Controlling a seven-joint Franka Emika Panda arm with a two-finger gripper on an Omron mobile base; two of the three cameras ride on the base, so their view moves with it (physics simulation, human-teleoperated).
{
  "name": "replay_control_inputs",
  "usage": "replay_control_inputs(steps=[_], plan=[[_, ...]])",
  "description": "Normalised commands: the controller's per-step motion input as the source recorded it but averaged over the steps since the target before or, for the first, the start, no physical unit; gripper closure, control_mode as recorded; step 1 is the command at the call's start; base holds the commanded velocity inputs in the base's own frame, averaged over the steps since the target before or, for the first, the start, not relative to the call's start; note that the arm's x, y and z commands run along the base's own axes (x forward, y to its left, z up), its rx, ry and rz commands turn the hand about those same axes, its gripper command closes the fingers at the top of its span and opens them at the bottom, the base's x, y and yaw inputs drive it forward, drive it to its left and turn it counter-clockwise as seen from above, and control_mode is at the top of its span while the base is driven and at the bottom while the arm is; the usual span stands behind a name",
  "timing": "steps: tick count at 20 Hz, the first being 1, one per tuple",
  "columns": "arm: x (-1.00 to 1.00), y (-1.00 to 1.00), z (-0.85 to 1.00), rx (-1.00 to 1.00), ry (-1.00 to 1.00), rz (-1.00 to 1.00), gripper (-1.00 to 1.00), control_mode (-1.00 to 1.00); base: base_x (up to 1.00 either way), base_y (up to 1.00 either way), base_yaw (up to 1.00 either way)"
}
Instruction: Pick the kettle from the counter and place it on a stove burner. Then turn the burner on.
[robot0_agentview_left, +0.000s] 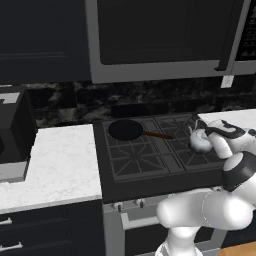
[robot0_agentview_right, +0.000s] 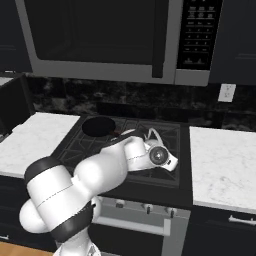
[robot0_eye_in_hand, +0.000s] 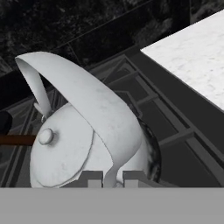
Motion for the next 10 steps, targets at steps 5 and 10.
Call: replay_control_inputs(steps=[5,10], plan=[[0.15,0.00,-0.06,0.00,0.00,0.00,1.00,-1.00,0.00,0.00,0.00],[0.14,0.00,-0.06,0.00,0.00,0.00,1.00,-1.00,0.00,0.00,0.00]])
